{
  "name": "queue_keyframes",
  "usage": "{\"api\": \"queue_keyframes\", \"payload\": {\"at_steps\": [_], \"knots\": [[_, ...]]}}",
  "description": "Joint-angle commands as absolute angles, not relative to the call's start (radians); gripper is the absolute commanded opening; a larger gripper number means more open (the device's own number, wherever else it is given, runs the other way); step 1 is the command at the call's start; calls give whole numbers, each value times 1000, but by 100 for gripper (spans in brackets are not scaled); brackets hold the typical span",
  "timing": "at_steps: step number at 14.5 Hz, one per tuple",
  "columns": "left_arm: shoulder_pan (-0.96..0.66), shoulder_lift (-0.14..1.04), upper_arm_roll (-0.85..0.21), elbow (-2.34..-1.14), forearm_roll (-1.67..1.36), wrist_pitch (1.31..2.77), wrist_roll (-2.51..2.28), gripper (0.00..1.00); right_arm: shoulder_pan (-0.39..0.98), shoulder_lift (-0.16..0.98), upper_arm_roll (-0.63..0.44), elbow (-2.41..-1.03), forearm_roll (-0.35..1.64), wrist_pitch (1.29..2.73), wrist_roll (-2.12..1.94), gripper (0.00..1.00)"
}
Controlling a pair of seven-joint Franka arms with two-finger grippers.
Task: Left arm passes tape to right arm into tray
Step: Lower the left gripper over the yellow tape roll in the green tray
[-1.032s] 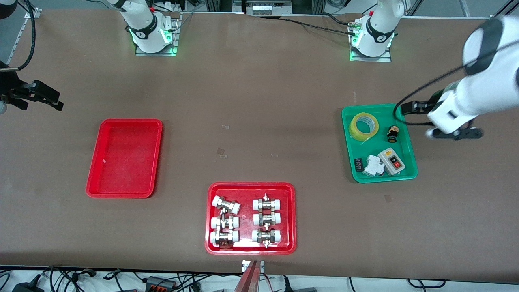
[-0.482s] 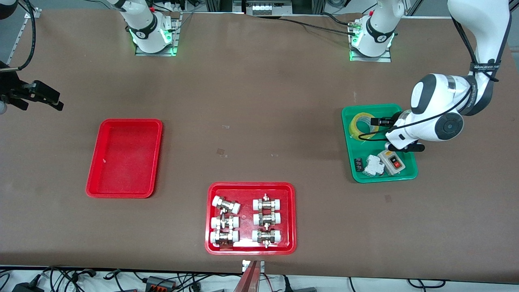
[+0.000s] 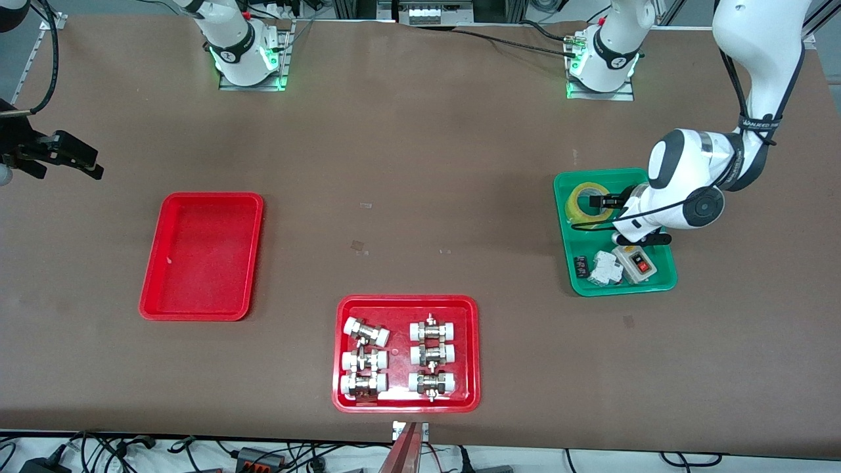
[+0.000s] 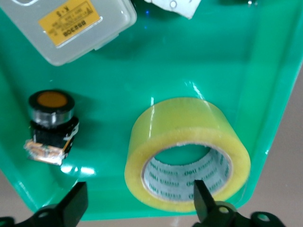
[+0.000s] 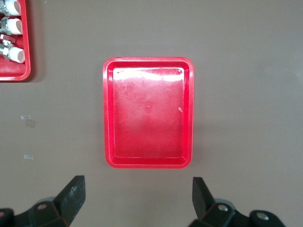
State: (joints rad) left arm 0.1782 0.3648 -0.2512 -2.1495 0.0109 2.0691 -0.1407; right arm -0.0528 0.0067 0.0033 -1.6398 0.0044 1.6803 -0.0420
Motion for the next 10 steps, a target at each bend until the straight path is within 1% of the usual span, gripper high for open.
{"api": "queue_keyframes", "payload": {"at_steps": [1, 4, 7, 8, 10], "knots": [[184, 370, -253, -2154, 3, 2089, -149, 87, -66, 0, 15, -1644, 11, 1678, -44, 100], [184, 374, -253, -2155, 11, 2092, -149, 61, -66, 0, 15, -1644, 11, 1678, -44, 100], [186, 373, -255, -2183, 17, 2134, -149, 42, -66, 0, 15, -1644, 11, 1675, -44, 100], [186, 370, -255, -2195, 17, 2146, -146, 38, -66, 0, 15, -1644, 11, 1675, -44, 100], [187, 365, -255, -2198, 17, 2151, -141, 19, -66, 0, 15, -1646, 11, 1675, -44, 100]]}}
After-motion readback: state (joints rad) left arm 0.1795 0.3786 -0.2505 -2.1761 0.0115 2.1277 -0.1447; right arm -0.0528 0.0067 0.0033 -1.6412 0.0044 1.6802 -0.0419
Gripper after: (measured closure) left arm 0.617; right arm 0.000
